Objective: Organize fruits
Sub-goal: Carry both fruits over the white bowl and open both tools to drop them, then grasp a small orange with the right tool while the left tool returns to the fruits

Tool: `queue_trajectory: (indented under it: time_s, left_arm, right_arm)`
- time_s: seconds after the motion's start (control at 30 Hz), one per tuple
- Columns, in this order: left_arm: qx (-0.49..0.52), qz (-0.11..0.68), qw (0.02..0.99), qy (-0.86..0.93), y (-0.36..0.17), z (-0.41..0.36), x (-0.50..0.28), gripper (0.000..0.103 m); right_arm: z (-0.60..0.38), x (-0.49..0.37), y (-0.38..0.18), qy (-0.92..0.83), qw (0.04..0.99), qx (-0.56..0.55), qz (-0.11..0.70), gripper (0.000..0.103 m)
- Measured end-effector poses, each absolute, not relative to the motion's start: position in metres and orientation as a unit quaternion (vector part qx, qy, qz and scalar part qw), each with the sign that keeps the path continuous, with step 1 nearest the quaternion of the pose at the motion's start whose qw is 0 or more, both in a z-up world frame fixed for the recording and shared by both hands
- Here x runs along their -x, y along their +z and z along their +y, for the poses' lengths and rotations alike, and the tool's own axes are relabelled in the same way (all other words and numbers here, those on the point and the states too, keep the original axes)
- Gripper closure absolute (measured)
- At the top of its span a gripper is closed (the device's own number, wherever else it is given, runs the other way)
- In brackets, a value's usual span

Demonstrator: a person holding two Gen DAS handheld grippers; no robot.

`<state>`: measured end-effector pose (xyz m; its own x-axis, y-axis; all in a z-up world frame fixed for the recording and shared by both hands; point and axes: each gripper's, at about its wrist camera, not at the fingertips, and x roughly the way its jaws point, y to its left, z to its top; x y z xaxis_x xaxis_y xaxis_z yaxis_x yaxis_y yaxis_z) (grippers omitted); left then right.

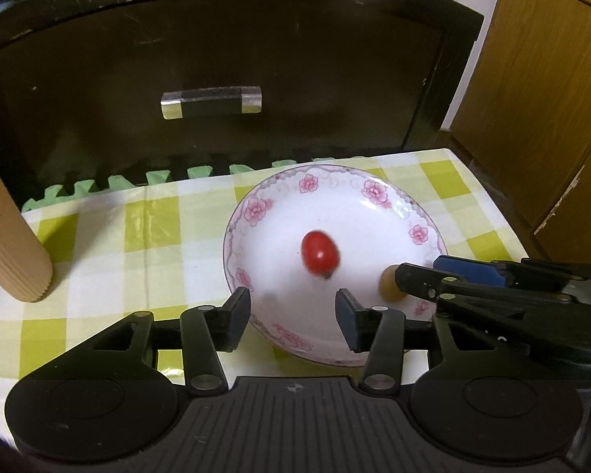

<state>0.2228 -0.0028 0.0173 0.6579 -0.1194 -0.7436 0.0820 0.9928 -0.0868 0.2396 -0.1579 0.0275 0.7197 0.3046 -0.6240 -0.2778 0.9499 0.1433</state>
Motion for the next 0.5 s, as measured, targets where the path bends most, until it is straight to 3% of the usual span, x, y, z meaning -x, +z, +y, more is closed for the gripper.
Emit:
queue_trajectory:
  time_s: [0.5]
  left_arm:
    - [0.017, 0.404, 0.913, -0.049, 0.033, 0.010, -0.190, 0.039]
  right_arm:
    - [-0.157, -0.194, 0.034, 0.173, 0.923, -0.016, 0.344, 0.070]
